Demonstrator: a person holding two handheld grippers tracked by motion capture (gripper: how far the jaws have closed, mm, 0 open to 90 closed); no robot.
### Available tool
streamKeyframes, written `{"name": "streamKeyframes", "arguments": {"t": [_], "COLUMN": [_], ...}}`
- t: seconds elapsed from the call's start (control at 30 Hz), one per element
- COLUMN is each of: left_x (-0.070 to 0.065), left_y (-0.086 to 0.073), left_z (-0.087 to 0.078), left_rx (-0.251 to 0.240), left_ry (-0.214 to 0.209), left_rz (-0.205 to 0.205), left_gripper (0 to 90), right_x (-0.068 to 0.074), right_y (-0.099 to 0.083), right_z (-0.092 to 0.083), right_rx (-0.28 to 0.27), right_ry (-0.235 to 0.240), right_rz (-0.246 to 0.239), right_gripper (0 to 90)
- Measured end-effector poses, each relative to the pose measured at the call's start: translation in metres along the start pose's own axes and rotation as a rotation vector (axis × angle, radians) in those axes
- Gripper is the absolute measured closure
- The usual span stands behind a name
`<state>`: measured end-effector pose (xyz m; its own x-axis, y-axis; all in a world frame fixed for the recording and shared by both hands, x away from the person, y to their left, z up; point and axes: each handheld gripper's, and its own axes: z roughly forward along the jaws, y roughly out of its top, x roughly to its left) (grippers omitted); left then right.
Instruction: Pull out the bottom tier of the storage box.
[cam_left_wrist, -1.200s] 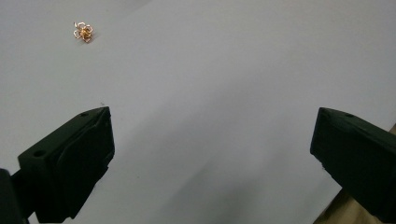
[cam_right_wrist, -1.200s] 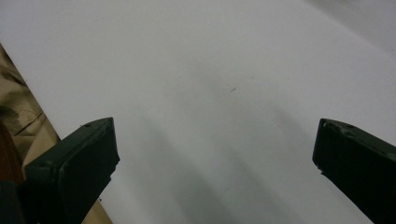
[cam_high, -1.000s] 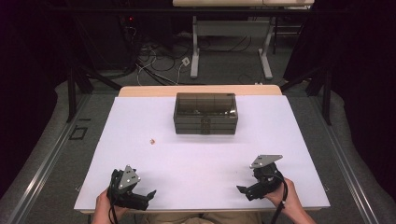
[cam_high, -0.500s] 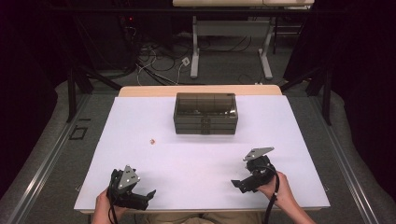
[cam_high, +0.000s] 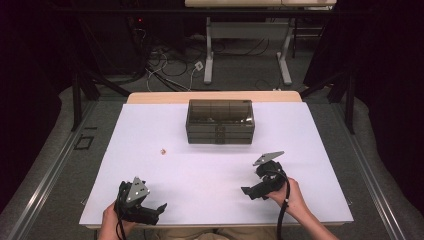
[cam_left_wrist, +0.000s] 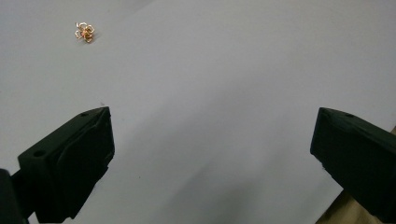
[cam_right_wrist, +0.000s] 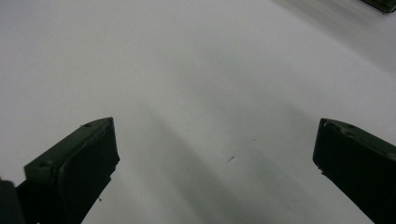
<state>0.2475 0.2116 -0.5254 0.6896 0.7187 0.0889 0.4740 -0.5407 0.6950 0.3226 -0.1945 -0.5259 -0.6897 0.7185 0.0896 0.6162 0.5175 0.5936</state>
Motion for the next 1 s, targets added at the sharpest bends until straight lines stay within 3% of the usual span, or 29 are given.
{"name": "streamKeyframes", "arguments": {"t": [0.8,0.83,0.87,0.97,1.0], "left_x": [0.0,0.0,0.0,0.0,0.0], "left_y": [0.0,0.0,0.0,0.0,0.0], "left_z": [0.0,0.0,0.001,0.0,0.0], "left_rx": [-0.003,-0.006,-0.004,-0.002,-0.002], "left_ry": [0.003,0.008,0.01,0.007,0.007], "left_rz": [-0.003,-0.004,-0.005,-0.003,-0.003], "left_gripper": [0.0,0.0,0.0,0.0,0.0], "right_x": [0.001,0.002,0.001,0.001,0.002], "right_y": [0.033,0.035,0.038,0.041,0.043], "right_z": [0.025,0.031,0.029,0.032,0.034], "right_rx": [0.016,-0.037,0.014,0.015,0.015], "right_ry": [0.016,0.026,0.017,0.015,0.019], "right_rz": [0.032,0.055,0.043,0.048,0.071], "right_gripper": [0.0,0.0,0.0,0.0,0.0]}}
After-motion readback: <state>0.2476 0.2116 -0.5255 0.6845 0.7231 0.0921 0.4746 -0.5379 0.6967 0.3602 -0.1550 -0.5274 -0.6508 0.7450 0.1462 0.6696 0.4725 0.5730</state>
